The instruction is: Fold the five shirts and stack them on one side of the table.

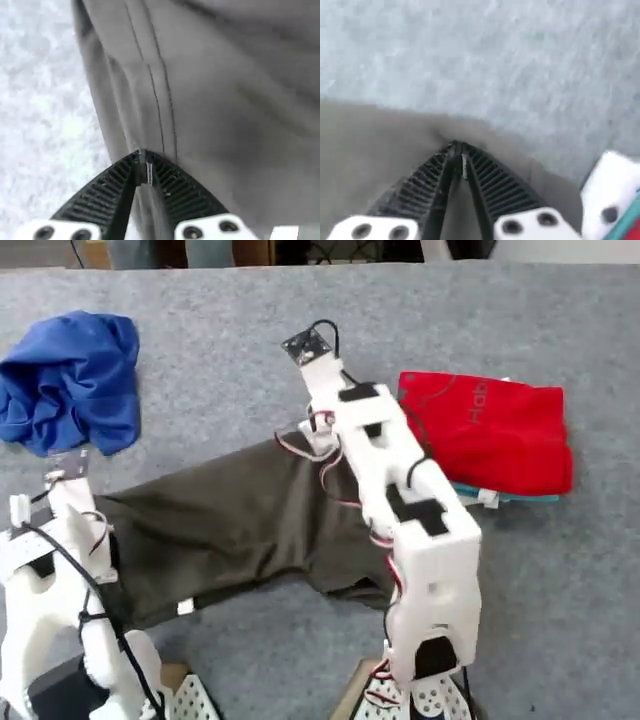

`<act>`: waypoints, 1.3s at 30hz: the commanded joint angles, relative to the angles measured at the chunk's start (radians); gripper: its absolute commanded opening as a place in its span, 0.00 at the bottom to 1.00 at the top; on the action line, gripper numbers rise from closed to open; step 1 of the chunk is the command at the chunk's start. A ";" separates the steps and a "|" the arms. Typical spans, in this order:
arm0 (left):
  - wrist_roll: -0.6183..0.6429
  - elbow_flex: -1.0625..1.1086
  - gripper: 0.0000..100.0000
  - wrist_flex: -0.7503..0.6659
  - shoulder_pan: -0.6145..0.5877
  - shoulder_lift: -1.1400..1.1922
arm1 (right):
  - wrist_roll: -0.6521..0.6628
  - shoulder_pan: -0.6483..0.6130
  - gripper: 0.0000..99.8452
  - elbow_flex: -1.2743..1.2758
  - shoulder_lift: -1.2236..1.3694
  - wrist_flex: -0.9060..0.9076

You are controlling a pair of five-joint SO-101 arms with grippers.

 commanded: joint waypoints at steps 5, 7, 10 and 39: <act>-0.071 -0.050 0.03 0.066 -0.053 -0.005 | 0.011 -0.006 0.02 -0.453 0.124 0.319; -0.092 -0.036 0.03 0.074 -0.070 -0.012 | 0.011 -0.011 0.02 -0.521 0.128 0.407; -0.095 -0.064 0.03 0.103 -0.101 -0.015 | 0.046 -0.015 0.01 -0.607 0.128 0.552; -0.210 -0.133 0.03 0.278 -0.105 0.341 | 0.109 -0.014 0.01 -0.819 0.303 0.660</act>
